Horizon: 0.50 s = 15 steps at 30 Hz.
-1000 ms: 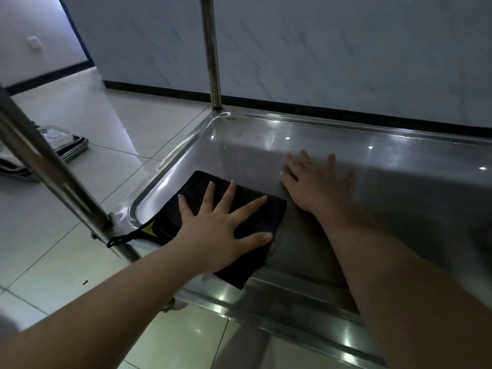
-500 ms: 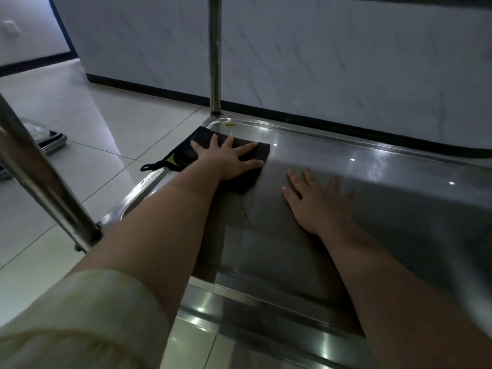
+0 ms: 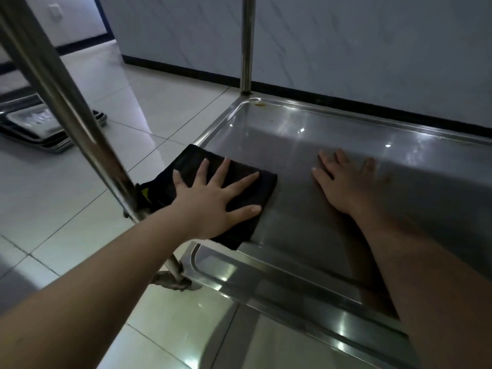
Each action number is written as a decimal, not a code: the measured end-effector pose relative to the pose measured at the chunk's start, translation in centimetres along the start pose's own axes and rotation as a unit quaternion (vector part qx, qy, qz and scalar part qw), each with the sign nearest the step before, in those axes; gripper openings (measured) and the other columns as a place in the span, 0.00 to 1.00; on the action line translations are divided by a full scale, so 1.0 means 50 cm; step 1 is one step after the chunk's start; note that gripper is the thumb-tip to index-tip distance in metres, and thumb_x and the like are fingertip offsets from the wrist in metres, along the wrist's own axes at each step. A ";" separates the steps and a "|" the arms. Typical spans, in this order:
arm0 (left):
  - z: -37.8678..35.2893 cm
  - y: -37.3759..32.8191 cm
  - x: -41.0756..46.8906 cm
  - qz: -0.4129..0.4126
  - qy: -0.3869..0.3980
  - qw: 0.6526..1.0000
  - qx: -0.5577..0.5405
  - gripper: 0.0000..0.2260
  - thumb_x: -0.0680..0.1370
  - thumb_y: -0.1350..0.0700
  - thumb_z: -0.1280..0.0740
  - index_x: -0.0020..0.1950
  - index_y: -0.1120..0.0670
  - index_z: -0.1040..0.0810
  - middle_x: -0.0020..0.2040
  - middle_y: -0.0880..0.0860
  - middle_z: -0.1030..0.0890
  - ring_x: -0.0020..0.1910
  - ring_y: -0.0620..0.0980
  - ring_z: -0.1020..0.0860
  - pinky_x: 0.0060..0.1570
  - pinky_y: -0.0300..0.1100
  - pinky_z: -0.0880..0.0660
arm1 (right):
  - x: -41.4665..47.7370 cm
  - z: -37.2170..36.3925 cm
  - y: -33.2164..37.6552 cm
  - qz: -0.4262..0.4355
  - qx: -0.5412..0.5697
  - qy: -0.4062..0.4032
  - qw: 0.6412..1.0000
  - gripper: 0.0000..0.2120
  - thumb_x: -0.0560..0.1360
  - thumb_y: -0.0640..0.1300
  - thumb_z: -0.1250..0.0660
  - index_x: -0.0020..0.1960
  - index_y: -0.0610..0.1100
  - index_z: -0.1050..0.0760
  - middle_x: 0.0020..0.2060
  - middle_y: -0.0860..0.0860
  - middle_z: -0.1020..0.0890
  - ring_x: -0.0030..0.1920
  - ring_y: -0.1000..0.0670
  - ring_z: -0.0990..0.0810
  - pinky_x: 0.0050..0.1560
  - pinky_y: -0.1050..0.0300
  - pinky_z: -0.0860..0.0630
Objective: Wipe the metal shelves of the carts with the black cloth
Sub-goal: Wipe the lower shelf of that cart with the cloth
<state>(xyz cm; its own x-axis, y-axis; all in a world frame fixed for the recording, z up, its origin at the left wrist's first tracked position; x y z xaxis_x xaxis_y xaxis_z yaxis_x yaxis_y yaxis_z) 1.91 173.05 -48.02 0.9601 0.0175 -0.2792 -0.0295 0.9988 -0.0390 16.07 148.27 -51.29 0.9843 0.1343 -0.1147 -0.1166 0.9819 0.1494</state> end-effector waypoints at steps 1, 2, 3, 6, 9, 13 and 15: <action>-0.003 0.002 -0.008 0.003 0.002 1.000 0.000 0.33 0.67 0.23 0.60 0.71 0.24 0.66 0.80 0.47 0.67 0.77 0.62 0.67 0.66 0.75 0.67 | -0.006 0.000 0.003 -0.002 -0.010 0.003 1.000 0.36 0.70 0.76 0.67 0.77 0.67 0.59 0.80 0.58 0.57 0.77 0.32 0.58 0.71 0.25 0.58; -0.006 0.001 -0.008 0.007 0.005 1.000 0.001 0.34 0.67 0.23 0.60 0.71 0.24 0.66 0.80 0.47 0.67 0.77 0.62 0.67 0.66 0.76 0.67 | -0.015 0.000 0.007 -0.004 -0.017 0.003 1.000 0.33 0.74 0.74 0.64 0.77 0.67 0.59 0.79 0.59 0.57 0.77 0.32 0.58 0.71 0.24 0.58; -0.006 -0.001 -0.004 0.009 0.008 1.000 0.002 0.34 0.66 0.23 0.60 0.72 0.24 0.65 0.79 0.47 0.67 0.77 0.63 0.67 0.65 0.76 0.66 | -0.023 0.005 0.010 -0.005 -0.026 0.000 1.000 0.30 0.76 0.72 0.62 0.77 0.67 0.59 0.79 0.59 0.57 0.77 0.32 0.58 0.71 0.24 0.58; 0.006 -0.011 0.038 0.009 0.005 1.000 0.002 0.34 0.67 0.22 0.60 0.72 0.24 0.64 0.80 0.47 0.66 0.77 0.63 0.67 0.65 0.78 0.65 | -0.037 0.009 0.016 -0.001 -0.029 -0.001 1.000 0.30 0.77 0.71 0.61 0.77 0.67 0.59 0.79 0.59 0.57 0.77 0.31 0.58 0.70 0.24 0.58; 0.031 -0.030 0.112 0.005 -0.014 1.000 0.001 0.32 0.71 0.23 0.56 0.73 0.25 0.63 0.80 0.48 0.64 0.77 0.64 0.65 0.65 0.78 0.64 | -0.042 0.011 0.020 0.004 -0.026 0.010 1.000 0.32 0.76 0.72 0.60 0.77 0.66 0.59 0.80 0.58 0.58 0.77 0.32 0.60 0.71 0.25 0.60; 0.071 -0.064 0.230 -0.002 -0.026 1.000 0.000 0.32 0.73 0.23 0.54 0.74 0.26 0.60 0.81 0.50 0.61 0.78 0.64 0.62 0.65 0.79 0.63 | -0.053 0.019 0.027 0.020 -0.051 0.008 0.998 0.32 0.76 0.73 0.60 0.77 0.67 0.60 0.80 0.58 0.58 0.77 0.33 0.59 0.70 0.24 0.57; 0.090 -0.077 0.283 -0.005 -0.033 0.999 -0.002 0.32 0.73 0.23 0.54 0.75 0.27 0.59 0.81 0.50 0.59 0.78 0.64 0.61 0.65 0.79 0.62 | -0.056 0.024 0.030 0.031 -0.064 0.009 0.997 0.31 0.76 0.72 0.60 0.77 0.67 0.60 0.80 0.58 0.57 0.77 0.33 0.58 0.70 0.24 0.56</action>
<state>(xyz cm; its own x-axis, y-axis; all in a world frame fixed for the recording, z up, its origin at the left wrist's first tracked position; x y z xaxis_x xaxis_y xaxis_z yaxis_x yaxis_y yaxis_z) 16.86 169.64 -47.51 0.9765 0.0104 -0.2154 -0.0207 0.9987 -0.0457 13.31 149.20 -49.59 0.9723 0.1964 -0.1266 -0.1942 0.9805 0.0295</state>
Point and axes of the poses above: each hand's wrist, its own x-axis towards the middle knuckle, its own z-axis out of the back of the hand, y = z × x, the point moved 7 cm from there along x, towards the middle knuckle
